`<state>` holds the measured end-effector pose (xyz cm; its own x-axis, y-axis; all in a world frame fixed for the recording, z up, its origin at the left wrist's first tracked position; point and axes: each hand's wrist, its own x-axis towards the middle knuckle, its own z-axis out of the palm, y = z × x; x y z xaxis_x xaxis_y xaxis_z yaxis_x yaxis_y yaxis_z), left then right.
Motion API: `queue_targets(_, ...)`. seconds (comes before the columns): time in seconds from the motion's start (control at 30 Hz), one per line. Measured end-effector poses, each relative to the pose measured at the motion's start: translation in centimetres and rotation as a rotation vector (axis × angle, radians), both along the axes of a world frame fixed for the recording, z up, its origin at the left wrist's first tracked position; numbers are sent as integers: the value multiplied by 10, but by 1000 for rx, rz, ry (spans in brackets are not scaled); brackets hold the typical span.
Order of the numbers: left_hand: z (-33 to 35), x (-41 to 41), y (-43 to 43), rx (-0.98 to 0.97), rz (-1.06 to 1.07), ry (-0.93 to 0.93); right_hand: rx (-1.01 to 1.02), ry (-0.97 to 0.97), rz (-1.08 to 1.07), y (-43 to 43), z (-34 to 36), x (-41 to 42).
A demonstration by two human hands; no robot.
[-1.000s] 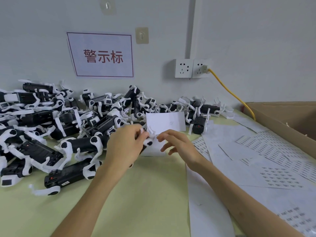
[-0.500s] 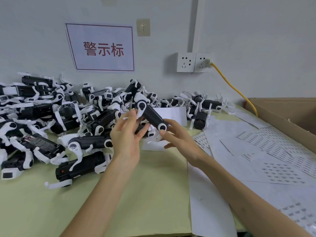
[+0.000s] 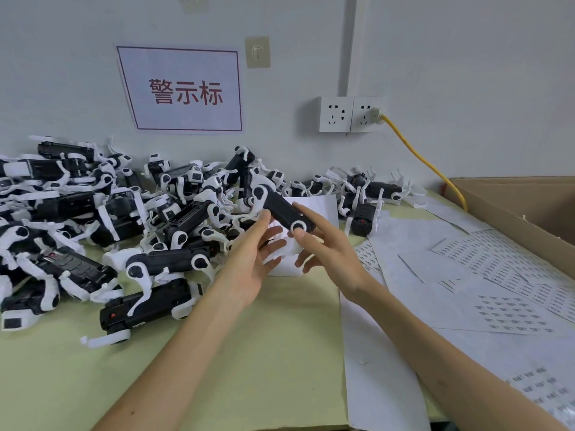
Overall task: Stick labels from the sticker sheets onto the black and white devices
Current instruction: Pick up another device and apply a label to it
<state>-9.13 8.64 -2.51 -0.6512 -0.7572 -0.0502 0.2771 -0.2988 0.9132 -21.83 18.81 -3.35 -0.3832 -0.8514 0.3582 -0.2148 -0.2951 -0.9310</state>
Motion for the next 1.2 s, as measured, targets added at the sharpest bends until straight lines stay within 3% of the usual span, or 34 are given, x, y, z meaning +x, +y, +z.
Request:
queue_targets(0.13,0,3,3,-6,27,117,-31,361,-114,-2,-5,1)
queue_targets(0.23,-3,4,5,-10,18,141,-74,416,-129,-2,-6,-1)
queue_targets(0.4,-5,1,12,38,28,114,-84,227,-141,-2,-5,-5)
queue_targets(0.53,-11,2,16,-8,13,81,-11,262,-162,-2,-4,-10)
queue_targets(0.67,-15,2,22,-159,-27,-37,-25,283,-241,-2,-2,-10)
queue_targets(0.77,-17,3,25,-264,-90,-100,-18,148,-226,-1,-1,-11)
queue_targets(1.03,-12,6,29,-186,-285,-39,93,-305,87,6,10,-14)
queue_targets(1.2,-13,4,28,-56,-263,90,66,-314,90,6,11,-15)
